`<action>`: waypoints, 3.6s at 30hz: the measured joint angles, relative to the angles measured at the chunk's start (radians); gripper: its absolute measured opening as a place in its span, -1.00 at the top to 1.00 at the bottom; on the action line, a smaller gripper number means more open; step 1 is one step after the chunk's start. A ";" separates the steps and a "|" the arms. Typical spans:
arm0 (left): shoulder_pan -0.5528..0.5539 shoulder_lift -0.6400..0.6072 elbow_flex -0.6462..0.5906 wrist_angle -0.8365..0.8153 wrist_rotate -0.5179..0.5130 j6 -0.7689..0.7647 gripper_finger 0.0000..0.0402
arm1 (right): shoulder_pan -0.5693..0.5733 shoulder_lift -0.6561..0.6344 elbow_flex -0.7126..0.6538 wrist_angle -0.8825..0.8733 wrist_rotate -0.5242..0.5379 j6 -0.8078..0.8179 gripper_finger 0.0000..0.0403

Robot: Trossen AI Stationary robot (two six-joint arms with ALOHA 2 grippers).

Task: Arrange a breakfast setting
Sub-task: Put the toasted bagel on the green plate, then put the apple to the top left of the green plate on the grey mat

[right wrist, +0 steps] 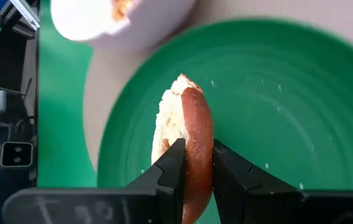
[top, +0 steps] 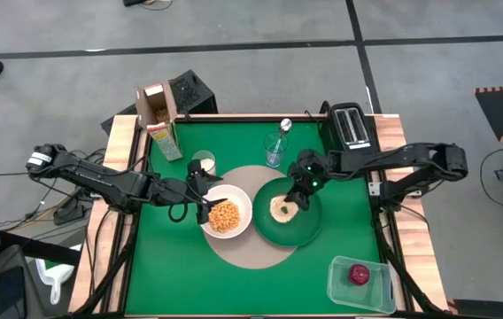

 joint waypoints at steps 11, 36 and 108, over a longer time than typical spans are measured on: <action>0.000 0.000 0.000 0.000 0.008 0.004 -0.42 | -0.013 0.012 -0.151 0.202 -0.041 0.084 0.57; 0.000 0.000 0.000 0.006 0.008 -0.003 -0.42 | -0.018 0.011 -0.172 0.203 -0.025 0.087 0.38; -0.365 0.354 -0.018 0.475 -0.111 -0.366 -0.42 | 0.480 -0.022 0.132 0.037 0.235 -0.156 -0.44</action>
